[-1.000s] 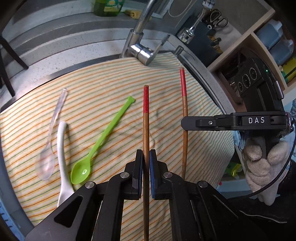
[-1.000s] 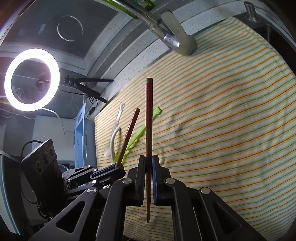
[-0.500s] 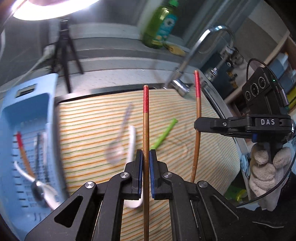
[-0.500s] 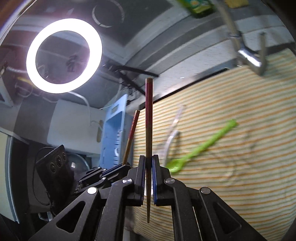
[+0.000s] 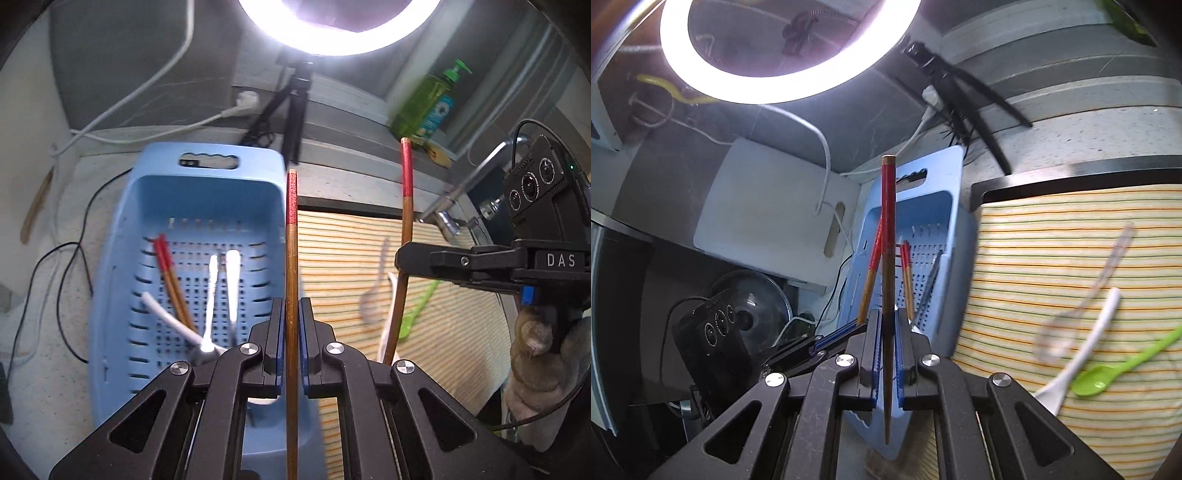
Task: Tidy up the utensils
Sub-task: 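Close the left tool on the red-tipped chopsticks and carry them into the blue basket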
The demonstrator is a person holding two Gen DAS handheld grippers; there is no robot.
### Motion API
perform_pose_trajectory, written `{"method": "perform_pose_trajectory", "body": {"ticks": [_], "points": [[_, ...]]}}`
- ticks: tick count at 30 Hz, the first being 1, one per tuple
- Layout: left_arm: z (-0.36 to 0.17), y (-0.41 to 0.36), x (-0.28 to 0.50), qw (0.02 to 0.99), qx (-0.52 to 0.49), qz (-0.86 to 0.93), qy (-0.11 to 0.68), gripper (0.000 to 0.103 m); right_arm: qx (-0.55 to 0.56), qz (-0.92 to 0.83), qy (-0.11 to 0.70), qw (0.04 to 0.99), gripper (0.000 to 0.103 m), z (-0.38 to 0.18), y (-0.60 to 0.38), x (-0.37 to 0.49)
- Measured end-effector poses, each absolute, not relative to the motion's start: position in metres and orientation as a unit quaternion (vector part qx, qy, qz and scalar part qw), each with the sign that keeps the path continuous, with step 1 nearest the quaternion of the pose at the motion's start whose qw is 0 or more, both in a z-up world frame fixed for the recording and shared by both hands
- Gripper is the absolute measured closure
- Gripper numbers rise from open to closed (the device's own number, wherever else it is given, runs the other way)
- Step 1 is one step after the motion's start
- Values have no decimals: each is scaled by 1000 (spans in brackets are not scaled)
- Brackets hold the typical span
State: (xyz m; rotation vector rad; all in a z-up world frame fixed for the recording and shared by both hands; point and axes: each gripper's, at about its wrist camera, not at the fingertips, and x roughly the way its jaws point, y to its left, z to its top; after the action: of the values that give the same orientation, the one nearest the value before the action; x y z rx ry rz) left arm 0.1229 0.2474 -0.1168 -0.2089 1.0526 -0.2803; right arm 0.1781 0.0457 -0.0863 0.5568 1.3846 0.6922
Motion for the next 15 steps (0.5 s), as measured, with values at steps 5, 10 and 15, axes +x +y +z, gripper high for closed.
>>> {"method": "perform_pose_trajectory", "body": {"ticks": [5,10,15], "points": [[-124,271,129,849,-110,-117,503,98,234,308,630,674,97,-106,74,183],[-133,283,139,849,-117,-101,505,98,211,298,640,676,97,-122,94,194],[-141,290,147,847,-122,-83,511,95,191,299,650,672,94,-132,105,199]]}}
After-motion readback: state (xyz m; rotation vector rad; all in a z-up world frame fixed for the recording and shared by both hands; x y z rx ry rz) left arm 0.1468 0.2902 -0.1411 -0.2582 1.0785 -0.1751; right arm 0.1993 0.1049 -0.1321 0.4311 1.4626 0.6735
